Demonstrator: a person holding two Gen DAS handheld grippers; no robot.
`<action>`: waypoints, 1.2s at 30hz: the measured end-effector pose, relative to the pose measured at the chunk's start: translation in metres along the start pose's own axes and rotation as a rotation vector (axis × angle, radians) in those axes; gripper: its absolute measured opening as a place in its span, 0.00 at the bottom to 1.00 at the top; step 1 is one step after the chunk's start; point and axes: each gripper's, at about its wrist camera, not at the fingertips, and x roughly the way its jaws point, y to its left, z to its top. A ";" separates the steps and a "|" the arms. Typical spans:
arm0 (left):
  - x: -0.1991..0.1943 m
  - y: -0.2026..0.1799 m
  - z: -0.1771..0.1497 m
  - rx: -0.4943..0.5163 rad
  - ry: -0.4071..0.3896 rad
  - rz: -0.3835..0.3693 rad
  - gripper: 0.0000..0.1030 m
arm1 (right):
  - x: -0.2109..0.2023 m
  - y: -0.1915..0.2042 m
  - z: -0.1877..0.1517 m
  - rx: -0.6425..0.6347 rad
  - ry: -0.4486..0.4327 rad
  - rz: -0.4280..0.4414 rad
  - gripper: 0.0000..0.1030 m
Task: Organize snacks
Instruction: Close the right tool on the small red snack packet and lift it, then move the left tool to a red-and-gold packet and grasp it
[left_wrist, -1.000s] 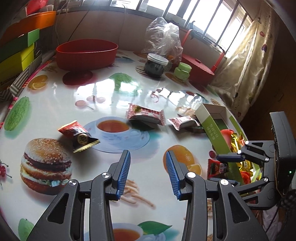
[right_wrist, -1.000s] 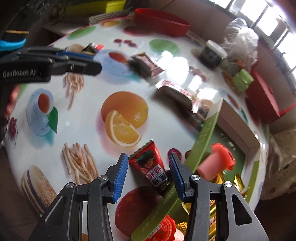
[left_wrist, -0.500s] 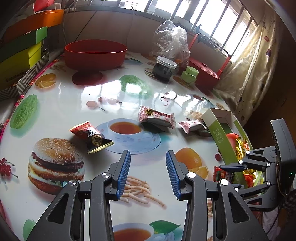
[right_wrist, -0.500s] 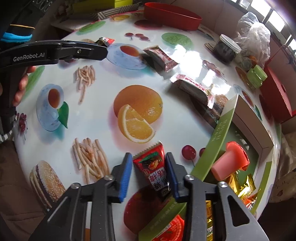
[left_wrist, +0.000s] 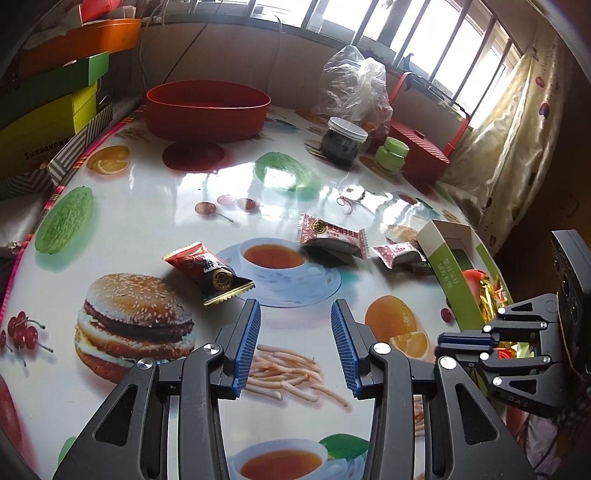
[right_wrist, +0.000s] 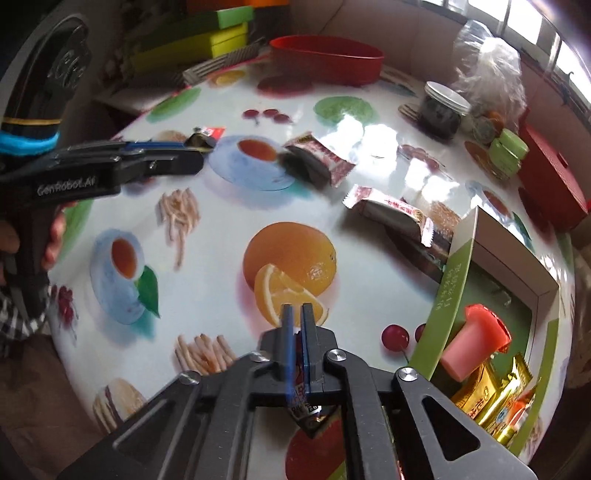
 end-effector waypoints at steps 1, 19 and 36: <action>-0.001 0.000 0.000 -0.001 -0.001 0.001 0.40 | -0.001 0.000 -0.001 -0.019 0.013 -0.001 0.11; -0.008 0.013 0.001 -0.017 -0.010 0.050 0.40 | 0.001 0.007 -0.024 -0.129 0.110 0.004 0.24; 0.003 0.035 0.006 -0.054 -0.002 0.124 0.51 | 0.004 -0.003 -0.011 0.229 -0.106 0.008 0.21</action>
